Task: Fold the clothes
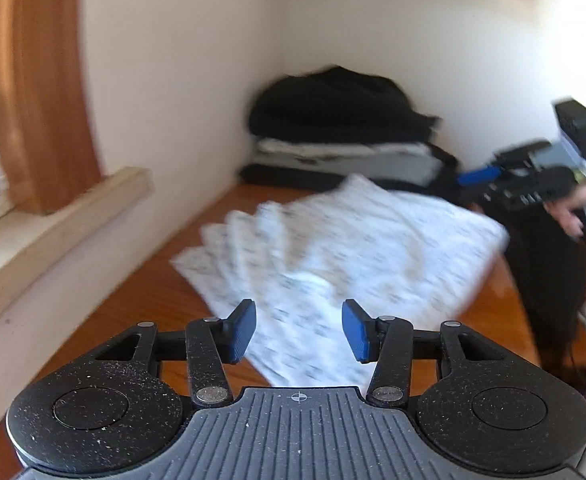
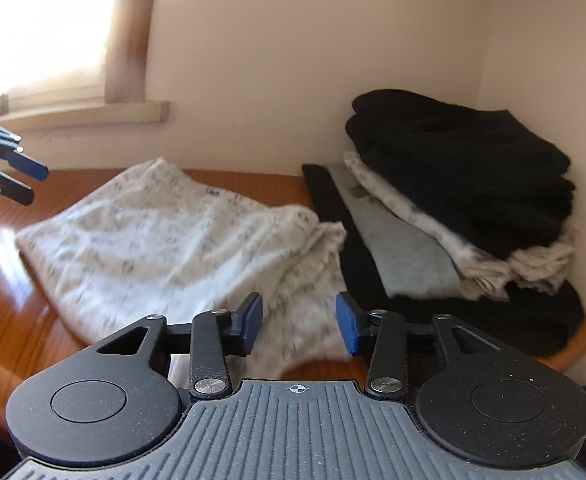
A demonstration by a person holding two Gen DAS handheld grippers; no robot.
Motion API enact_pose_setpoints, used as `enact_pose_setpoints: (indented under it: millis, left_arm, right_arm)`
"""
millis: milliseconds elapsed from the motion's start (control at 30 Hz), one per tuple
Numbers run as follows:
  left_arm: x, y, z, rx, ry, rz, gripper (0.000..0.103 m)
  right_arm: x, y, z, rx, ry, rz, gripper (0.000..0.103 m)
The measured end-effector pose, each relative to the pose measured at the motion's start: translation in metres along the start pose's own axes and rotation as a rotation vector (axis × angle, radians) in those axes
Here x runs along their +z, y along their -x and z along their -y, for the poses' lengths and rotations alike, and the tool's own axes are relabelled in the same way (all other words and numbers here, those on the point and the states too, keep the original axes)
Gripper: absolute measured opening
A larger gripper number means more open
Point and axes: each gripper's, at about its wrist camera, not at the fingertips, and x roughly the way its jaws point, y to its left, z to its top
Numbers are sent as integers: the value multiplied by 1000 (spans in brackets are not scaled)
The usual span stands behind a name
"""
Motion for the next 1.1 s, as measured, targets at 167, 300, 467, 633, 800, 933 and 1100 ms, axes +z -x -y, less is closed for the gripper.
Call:
enact_pose_setpoints:
  millis: [167,300,467,633,800,933,1100]
  left_arm:
    - [16,-34,-8,25,82,12,50]
    - [30,-69,-12,59,112,15,50]
    - [38,-105,-20,91,170,5,50]
    - [35,-113,-32,80,223,31,50]
    - [35,-118,-38,70,234,37,5]
    - [39,-112,-36,113,238,102,5]
    - [48,-106,-41,117,294,144,5]
  right_arm:
    - [17,-27,10,38,-78,14,44]
    - [30,-50,19,80,-152,10,44]
    - [34,-84,25,145,-224,-23,44]
    - [35,-101,18,222,-187,-55,51]
    - [37,-101,15,221,-136,-52,8]
    - [40,-75,33,171,-189,52,4]
    - [27,-86,41,123,-235,7,6]
